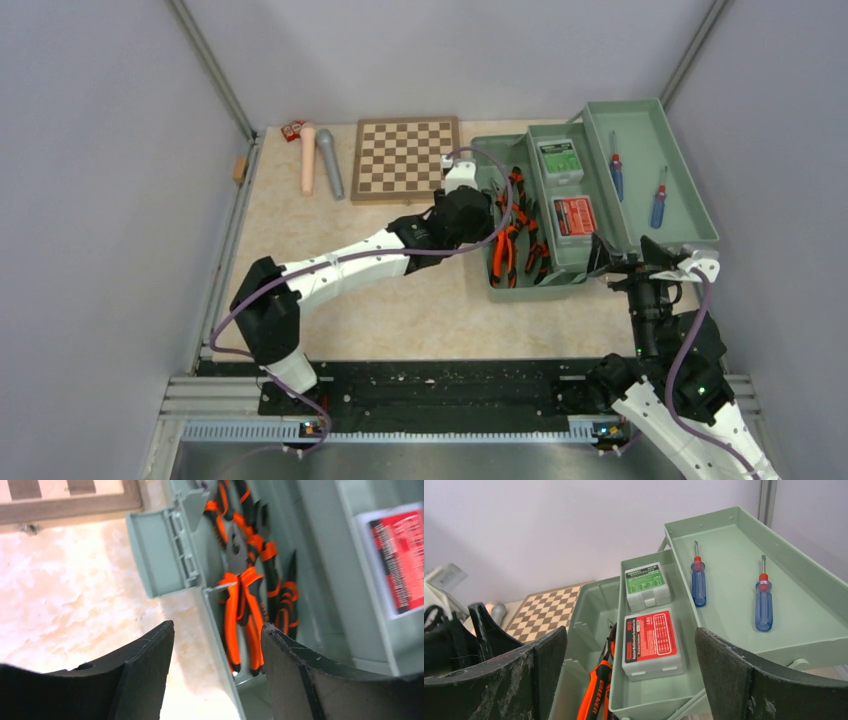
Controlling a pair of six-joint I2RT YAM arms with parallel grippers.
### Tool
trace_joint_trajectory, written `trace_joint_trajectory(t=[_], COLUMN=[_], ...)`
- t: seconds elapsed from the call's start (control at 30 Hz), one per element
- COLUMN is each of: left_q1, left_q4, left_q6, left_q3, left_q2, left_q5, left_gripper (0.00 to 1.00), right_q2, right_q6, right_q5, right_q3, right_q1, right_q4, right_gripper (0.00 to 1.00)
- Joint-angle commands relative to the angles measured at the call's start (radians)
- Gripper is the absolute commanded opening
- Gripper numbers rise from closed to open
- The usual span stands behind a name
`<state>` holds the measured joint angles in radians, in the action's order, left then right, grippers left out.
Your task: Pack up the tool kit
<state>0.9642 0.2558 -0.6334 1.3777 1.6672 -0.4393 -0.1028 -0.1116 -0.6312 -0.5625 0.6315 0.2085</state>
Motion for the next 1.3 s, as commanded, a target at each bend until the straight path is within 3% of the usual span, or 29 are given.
trace_joint_trajectory(t=[0.0, 0.2, 0.33, 0.73, 1.07, 1.27], left_q1=[0.005, 0.005, 0.005, 0.005, -0.03, -0.076], left_q4=[0.035, 0.019, 0.026, 0.113, 0.182, 0.215], left_q6=[-0.01, -0.019, -0.027, -0.042, -0.035, -0.027], left_q3=[-0.038, 0.012, 0.037, 0.006, -0.141, -0.204], left_q2=[0.019, 0.112, 0.171, 0.109, -0.049, -0.136], left_q5=[-0.022, 0.039, 0.054, -0.043, -0.148, -0.182], left_gripper=[0.68, 0.67, 0.61, 0.01, 0.0, 0.0], right_q2=[-0.001, -0.001, 0.0, -0.056, -0.46, -0.696], right_q6=[0.011, 0.012, 0.01, -0.027, -0.052, -0.017], right_q5=[-0.011, -0.014, -0.016, 0.016, 0.135, 0.024], right_q3=[0.001, 0.001, 0.0, -0.07, -0.469, -0.695], right_q1=[-0.005, -0.004, -0.004, -0.005, -0.004, -0.012], right_q4=[-0.025, -0.021, -0.02, 0.052, 0.338, 0.488], right_gripper=[0.96, 0.96, 0.96, 0.98, 0.98, 0.99])
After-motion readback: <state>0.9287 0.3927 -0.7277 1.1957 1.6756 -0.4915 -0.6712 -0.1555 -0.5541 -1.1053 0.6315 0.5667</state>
